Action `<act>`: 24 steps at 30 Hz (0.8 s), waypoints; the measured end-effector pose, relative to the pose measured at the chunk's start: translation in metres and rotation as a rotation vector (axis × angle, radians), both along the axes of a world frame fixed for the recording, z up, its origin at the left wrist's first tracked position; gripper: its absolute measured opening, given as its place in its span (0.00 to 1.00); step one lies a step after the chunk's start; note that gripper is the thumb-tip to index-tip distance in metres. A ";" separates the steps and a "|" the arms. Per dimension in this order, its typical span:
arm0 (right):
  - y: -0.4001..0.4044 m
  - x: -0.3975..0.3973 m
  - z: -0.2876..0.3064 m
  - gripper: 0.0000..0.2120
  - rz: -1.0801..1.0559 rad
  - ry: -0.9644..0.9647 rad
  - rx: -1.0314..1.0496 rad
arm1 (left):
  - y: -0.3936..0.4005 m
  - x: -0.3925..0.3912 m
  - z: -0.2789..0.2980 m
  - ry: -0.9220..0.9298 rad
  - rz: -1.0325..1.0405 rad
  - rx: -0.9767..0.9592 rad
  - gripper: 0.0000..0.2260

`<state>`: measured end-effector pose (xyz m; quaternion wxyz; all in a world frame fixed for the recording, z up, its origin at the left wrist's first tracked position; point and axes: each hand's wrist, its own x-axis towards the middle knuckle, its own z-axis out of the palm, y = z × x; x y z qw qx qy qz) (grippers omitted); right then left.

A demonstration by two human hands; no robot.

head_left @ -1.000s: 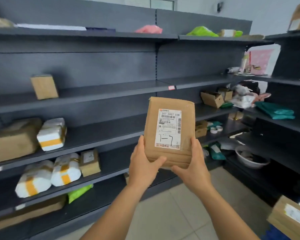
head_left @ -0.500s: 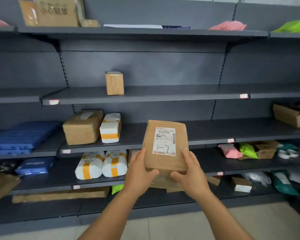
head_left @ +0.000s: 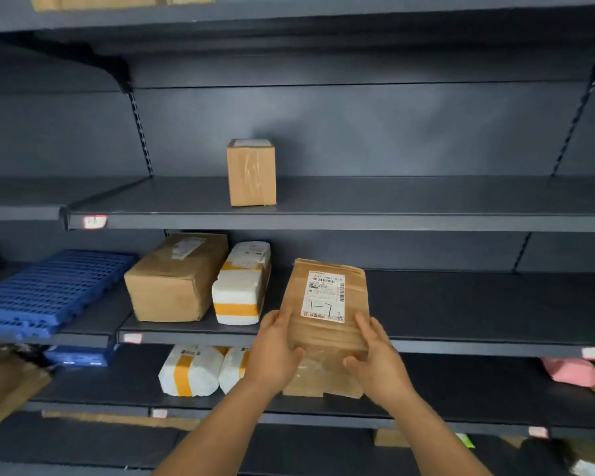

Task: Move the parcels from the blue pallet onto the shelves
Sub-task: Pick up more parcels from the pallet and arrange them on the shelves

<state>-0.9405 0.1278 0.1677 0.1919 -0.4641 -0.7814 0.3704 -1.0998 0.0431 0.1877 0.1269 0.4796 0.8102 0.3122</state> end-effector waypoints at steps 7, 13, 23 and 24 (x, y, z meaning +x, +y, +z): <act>0.117 -0.066 -0.016 0.33 0.097 -0.124 0.066 | 0.103 -0.060 -0.017 0.057 0.040 -0.084 0.31; 0.170 -0.107 -0.034 0.33 0.119 -0.171 0.107 | 0.158 -0.093 -0.036 0.124 0.073 -0.164 0.29; 0.185 -0.123 -0.040 0.37 0.102 -0.203 0.132 | 0.181 -0.108 -0.040 0.374 0.063 -0.296 0.33; 0.181 -0.120 -0.041 0.39 0.096 -0.207 0.134 | 0.177 -0.105 -0.040 0.412 0.047 -0.296 0.34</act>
